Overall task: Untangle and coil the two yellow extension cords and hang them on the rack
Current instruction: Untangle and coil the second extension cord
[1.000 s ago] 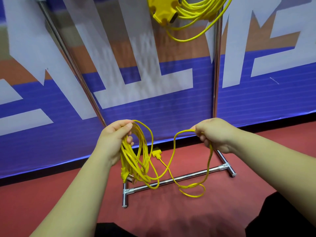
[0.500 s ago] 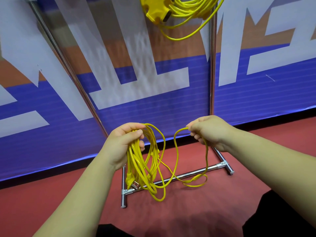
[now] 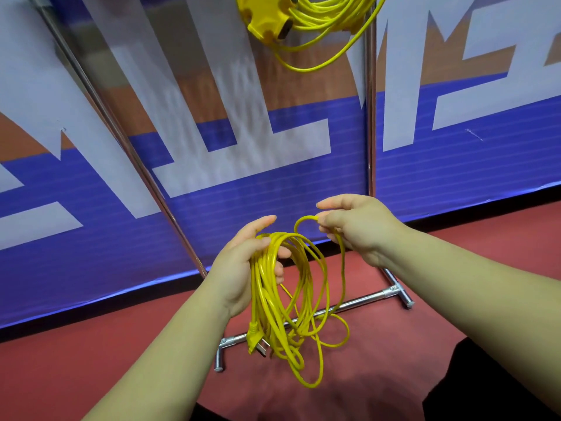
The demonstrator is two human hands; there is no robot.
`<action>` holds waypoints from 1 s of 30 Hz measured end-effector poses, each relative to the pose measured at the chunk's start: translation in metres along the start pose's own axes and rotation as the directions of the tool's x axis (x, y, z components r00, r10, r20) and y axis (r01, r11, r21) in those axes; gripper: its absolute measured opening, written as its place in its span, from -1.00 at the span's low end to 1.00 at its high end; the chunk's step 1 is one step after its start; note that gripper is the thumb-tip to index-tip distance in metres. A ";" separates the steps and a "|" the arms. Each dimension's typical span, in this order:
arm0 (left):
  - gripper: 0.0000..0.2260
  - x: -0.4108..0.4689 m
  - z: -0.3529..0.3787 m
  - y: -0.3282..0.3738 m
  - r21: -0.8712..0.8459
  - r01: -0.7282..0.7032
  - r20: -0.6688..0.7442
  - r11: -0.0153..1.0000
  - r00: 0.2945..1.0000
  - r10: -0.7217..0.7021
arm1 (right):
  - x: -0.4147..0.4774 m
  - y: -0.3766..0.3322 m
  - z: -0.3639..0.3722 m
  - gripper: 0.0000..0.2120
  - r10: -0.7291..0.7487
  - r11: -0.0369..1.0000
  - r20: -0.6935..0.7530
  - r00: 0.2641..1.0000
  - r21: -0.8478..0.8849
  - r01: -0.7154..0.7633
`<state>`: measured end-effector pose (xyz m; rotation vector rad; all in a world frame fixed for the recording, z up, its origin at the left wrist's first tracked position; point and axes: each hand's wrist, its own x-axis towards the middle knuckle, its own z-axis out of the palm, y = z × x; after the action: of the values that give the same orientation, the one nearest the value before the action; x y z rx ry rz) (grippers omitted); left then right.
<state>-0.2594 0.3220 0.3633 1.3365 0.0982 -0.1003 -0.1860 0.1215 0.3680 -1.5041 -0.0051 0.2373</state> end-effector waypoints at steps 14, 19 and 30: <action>-0.81 0.006 0.015 -0.008 0.106 -0.025 -0.211 0.994 0.976 0.047 | -0.025 -0.005 0.021 -0.79 -0.113 0.988 0.328 0.938 -0.059 0.139; -0.85 0.013 0.006 0.002 0.034 -0.084 -0.346 0.996 0.934 0.091 | -0.026 0.000 0.029 -0.77 -0.150 0.941 0.417 0.897 -0.218 0.259; -0.78 0.015 -0.015 0.029 -0.179 -0.346 -0.456 0.921 0.858 0.234 | -0.022 -0.002 0.030 -0.85 -0.189 0.937 0.504 0.843 -0.163 0.308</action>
<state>-0.2408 0.3434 0.3863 1.0802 0.2684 0.4582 -0.2114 0.1474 0.3753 -1.6284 -0.6518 0.4061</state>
